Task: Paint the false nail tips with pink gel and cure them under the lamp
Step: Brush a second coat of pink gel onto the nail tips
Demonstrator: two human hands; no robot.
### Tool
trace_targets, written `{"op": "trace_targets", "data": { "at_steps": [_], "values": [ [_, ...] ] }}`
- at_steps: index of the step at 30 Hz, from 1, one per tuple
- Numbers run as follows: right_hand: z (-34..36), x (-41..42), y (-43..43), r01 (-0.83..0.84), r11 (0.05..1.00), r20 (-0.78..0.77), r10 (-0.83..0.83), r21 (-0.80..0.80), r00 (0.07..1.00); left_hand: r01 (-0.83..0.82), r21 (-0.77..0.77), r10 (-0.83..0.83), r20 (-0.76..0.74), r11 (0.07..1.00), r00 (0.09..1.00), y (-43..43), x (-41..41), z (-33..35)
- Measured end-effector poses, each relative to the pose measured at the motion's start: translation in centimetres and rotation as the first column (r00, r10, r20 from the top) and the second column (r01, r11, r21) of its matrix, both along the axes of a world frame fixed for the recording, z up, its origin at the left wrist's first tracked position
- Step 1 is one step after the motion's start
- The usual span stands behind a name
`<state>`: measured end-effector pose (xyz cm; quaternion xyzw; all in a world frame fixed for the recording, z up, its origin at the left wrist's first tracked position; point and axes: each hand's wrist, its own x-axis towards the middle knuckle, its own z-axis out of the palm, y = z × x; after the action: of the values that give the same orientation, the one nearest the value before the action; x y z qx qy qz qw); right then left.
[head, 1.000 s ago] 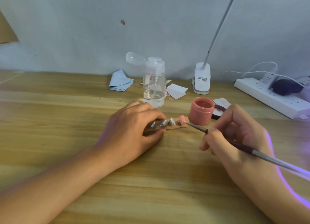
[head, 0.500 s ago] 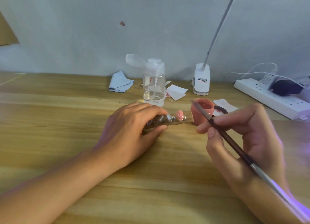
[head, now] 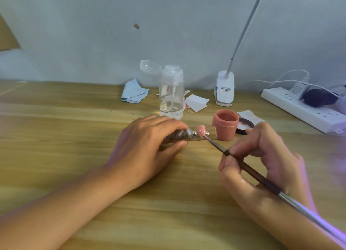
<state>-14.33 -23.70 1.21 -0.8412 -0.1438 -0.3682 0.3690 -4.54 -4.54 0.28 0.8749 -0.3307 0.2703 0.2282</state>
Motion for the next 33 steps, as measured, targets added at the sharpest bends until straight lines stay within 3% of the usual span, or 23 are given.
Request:
{"op": "trace_targets", "data": {
  "at_steps": [12, 33],
  "values": [
    [0.23, -0.08, 0.14, 0.056, 0.995, -0.026, -0.054, 0.081, 0.998, 0.006, 0.002, -0.006, -0.006, 1.0, 1.0, 0.05, 0.04, -0.01],
    [0.27, -0.02, 0.24, 0.052, 0.995, -0.064, -0.047, 0.089, 0.997, 0.015, 0.009, -0.015, -0.013, 1.0, 1.0, 0.04, 0.06, 0.04]
  ]
}}
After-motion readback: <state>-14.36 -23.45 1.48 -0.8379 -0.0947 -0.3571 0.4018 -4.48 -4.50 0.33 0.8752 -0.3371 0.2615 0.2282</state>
